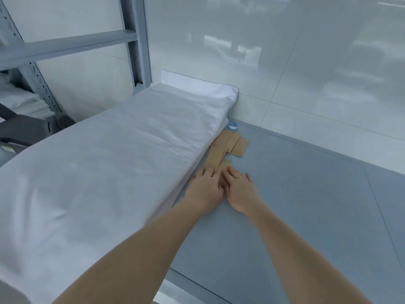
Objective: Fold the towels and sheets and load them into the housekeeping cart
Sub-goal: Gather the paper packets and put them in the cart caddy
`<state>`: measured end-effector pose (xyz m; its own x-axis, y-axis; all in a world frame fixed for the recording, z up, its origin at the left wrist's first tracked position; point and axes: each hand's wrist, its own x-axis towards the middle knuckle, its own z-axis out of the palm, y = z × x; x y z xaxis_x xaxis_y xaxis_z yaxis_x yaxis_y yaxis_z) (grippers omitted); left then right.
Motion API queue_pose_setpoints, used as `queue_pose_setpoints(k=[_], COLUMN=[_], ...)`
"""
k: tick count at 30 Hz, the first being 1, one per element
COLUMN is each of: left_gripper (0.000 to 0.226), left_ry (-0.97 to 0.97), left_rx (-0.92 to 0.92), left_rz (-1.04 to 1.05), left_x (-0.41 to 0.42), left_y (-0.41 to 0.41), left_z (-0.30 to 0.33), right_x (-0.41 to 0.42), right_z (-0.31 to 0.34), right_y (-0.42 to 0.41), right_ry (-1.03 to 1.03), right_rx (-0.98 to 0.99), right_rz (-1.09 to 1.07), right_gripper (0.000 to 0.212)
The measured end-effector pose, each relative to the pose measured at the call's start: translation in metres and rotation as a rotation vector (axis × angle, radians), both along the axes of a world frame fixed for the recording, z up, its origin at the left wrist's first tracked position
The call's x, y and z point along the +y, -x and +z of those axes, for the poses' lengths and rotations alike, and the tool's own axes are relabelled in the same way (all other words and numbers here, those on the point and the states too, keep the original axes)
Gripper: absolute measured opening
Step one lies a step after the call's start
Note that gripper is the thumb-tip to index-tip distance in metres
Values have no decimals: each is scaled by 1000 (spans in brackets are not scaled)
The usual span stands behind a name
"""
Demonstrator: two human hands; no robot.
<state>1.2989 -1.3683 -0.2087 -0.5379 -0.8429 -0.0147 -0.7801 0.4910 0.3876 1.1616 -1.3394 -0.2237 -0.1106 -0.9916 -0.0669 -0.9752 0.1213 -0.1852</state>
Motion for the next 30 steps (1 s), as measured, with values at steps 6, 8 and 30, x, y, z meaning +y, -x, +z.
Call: queue_pose_setpoints(k=[6,8,30], left_gripper=[52,53,73], left_ry=[-43,-38,44], left_rx=[-64,-79,-63], left_rz=[-30,-51,-175], left_x=[39,54,150], left_y=[-17,-23,-72], left_z=[7,7,10], right_x=[46,65,175], right_z=[8,12,46], right_y=[-18,-25,-57], right_ry=[-55,-76,109], right_rx=[36,27,-82], right_rz=[-73,-91,-213], right_gripper=[50,51,45])
